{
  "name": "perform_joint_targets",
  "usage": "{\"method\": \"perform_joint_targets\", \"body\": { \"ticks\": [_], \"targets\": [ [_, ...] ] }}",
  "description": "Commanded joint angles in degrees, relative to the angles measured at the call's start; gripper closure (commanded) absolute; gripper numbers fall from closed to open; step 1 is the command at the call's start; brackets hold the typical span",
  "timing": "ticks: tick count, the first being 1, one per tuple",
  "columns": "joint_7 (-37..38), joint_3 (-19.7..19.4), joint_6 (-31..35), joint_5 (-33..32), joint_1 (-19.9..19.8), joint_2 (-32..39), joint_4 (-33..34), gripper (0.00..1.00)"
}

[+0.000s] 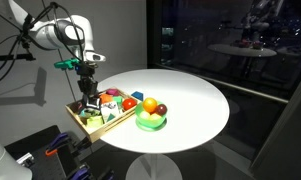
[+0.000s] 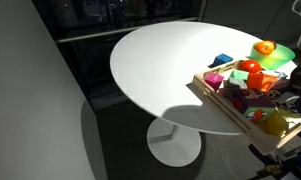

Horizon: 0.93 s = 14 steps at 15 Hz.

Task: Remove the plush toy with letter D from the crate and put it on the table

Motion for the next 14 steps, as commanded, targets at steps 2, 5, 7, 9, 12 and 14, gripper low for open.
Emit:
{"method": "perform_joint_targets", "body": {
  "ticks": [2, 5, 7, 9, 12, 14],
  "targets": [
    [-3.8, -1.3, -5.2, 3.1, -0.3, -2.1, 3.7, 0.95],
    [-5.0, -1.9, -8.0, 4.3, -0.5, -2.9, 6.5, 0.97],
    [-4.6, -2.2, -8.9, 4.7, -0.7, -2.9, 8.6, 0.95],
    [-4.0, -2.4, -8.8, 4.6, -0.9, -2.4, 10.7, 0.95],
    [-2.9, -2.3, -7.9, 4.2, -1.5, -1.1, 13.6, 0.95],
    [-2.4, -2.2, -7.7, 4.0, -1.9, 0.0, 15.6, 0.95]
  ]
}}
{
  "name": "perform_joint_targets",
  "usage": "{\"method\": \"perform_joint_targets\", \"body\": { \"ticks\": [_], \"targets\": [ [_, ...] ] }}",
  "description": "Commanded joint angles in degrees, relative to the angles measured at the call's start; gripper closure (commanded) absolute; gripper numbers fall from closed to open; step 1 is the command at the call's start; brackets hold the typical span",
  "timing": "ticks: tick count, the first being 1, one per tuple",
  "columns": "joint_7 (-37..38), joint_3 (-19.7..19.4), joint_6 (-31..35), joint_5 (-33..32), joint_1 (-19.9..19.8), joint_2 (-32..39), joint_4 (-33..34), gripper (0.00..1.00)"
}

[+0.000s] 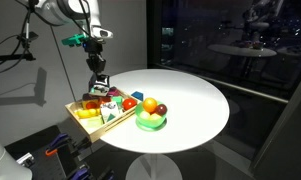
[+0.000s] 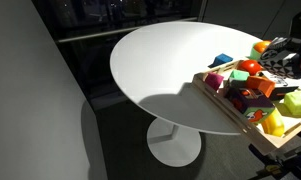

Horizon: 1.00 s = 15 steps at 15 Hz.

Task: Remove the plush toy with letter D from the crate and put it on the table

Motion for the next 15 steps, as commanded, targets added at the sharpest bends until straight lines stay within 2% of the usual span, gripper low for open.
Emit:
{"method": "perform_joint_targets", "body": {
  "ticks": [1, 8, 15],
  "targets": [
    [1.0, 0.1, -0.4, 0.5, -0.9, 2.7, 4.8, 0.95],
    [6.9, 0.5, 3.8, -1.6, -1.6, 8.4, 11.2, 0.95],
    [17.8, 0.0, 6.8, -7.3, -1.4, 14.4, 17.2, 0.95]
  ]
}}
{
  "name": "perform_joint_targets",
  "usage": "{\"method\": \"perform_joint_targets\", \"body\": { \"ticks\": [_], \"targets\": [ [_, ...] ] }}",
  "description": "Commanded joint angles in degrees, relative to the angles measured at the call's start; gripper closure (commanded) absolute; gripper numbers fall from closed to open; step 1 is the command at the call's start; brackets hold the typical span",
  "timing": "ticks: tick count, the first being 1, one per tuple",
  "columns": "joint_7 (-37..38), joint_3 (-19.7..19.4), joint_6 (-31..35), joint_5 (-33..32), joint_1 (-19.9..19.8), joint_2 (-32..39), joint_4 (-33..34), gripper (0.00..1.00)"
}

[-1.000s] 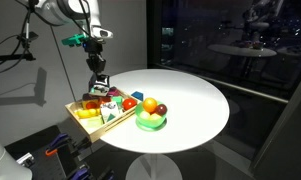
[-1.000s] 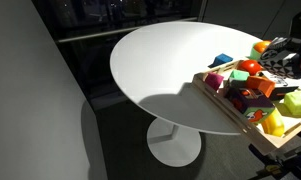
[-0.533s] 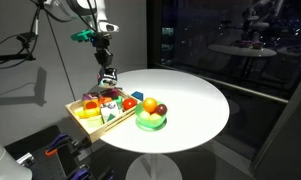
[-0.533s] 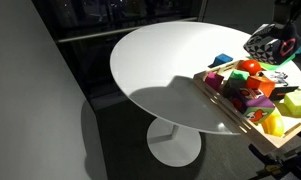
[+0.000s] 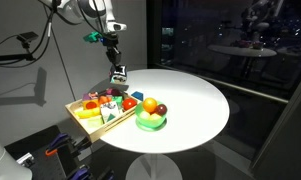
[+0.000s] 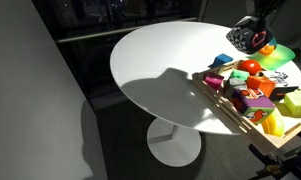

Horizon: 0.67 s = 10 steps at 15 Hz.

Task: Remove the plush toy with letter D from the crate and put it on the table

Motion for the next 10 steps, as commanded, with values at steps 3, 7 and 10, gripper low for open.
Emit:
{"method": "perform_joint_targets", "body": {
  "ticks": [3, 7, 10],
  "targets": [
    [10.3, -0.5, 0.3, -6.9, 0.2, 5.0, 6.0, 0.95],
    [16.9, -1.2, 0.4, -12.2, 0.8, 7.5, 8.3, 0.95],
    [21.1, -1.6, -0.2, -16.0, 1.4, 8.9, 9.3, 0.93]
  ]
}}
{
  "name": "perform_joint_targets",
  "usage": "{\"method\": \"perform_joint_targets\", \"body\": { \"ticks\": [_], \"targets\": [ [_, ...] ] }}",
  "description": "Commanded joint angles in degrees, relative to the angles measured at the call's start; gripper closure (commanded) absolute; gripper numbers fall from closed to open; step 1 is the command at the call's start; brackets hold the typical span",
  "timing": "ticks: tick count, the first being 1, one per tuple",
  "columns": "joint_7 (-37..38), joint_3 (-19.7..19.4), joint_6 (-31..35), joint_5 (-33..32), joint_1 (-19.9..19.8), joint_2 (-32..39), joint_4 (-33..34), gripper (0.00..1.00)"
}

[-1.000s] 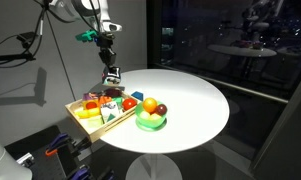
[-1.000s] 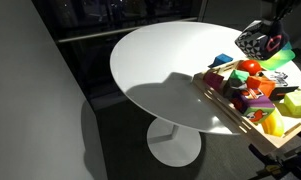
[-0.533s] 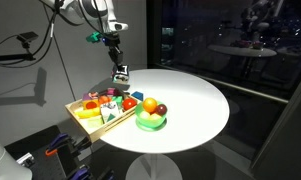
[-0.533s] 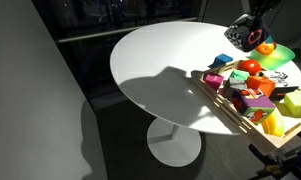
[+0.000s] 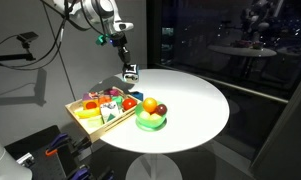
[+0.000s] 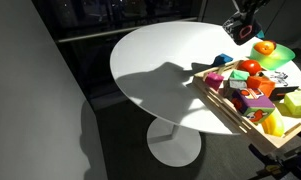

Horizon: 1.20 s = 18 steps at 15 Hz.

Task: Remove the plush toy with letter D from the crate and put it on the table

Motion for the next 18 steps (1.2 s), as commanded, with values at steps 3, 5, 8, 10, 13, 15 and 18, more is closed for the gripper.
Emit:
{"method": "perform_joint_targets", "body": {
  "ticks": [3, 5, 8, 10, 13, 15, 18],
  "targets": [
    [5.9, -1.1, -2.0, -5.3, 1.9, 2.9, 2.7, 0.58],
    [6.3, -1.3, -2.2, -5.8, 2.3, 3.2, 2.6, 0.41],
    [5.3, -1.3, -3.0, -5.0, 2.7, 3.0, 2.2, 0.17],
    [4.1, -1.2, -4.1, -4.0, 2.7, 2.9, 2.2, 0.02],
    [1.7, -1.0, -6.0, -2.2, 2.7, 2.6, 2.1, 0.00],
    [-1.4, -0.9, -7.4, 0.2, 2.5, 2.1, 1.7, 0.00],
    [-5.8, -0.9, -9.4, 3.2, 2.3, 1.1, 0.8, 0.00]
  ]
}}
